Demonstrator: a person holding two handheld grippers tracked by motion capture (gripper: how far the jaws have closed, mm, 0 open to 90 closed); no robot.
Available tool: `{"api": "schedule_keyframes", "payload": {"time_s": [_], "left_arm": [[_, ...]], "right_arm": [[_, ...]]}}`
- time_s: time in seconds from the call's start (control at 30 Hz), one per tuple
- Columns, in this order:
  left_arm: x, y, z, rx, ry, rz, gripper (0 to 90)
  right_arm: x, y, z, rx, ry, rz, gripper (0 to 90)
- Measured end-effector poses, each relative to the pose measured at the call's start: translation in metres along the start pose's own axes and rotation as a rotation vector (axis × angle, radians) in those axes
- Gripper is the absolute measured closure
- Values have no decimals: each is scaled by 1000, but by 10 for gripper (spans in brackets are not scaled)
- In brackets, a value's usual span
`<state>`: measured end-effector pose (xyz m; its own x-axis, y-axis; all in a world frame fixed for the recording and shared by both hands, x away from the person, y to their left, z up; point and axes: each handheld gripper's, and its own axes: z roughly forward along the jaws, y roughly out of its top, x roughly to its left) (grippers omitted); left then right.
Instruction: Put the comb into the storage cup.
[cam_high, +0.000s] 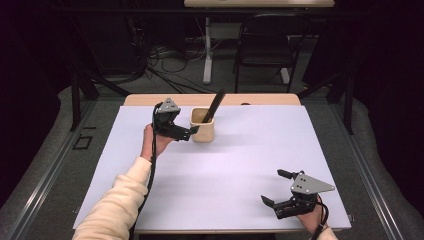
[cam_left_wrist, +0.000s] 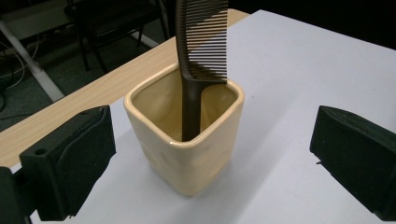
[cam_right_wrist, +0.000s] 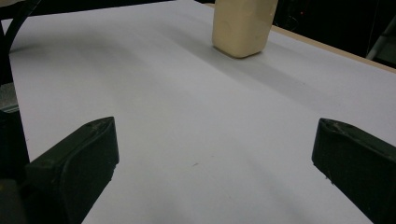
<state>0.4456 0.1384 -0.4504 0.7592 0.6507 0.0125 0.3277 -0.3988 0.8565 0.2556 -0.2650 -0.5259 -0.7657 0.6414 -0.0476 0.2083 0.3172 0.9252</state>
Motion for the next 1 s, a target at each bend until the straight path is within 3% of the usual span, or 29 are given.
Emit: {"api": "schedule_keyframes", "payload": {"time_s": [0.37, 0.83, 1.0], "left_arm": [[-5, -13, -14, 22, 32, -4, 0], [-15, -28, -26, 53, 39, 2, 0], [-19, -34, -35, 41, 54, 1, 0]], "right_arm": [[0, 1, 4, 9, 2, -4, 0], [0, 1, 3, 12, 2, -1, 0], [1, 1, 2, 13, 0, 1, 0]]}}
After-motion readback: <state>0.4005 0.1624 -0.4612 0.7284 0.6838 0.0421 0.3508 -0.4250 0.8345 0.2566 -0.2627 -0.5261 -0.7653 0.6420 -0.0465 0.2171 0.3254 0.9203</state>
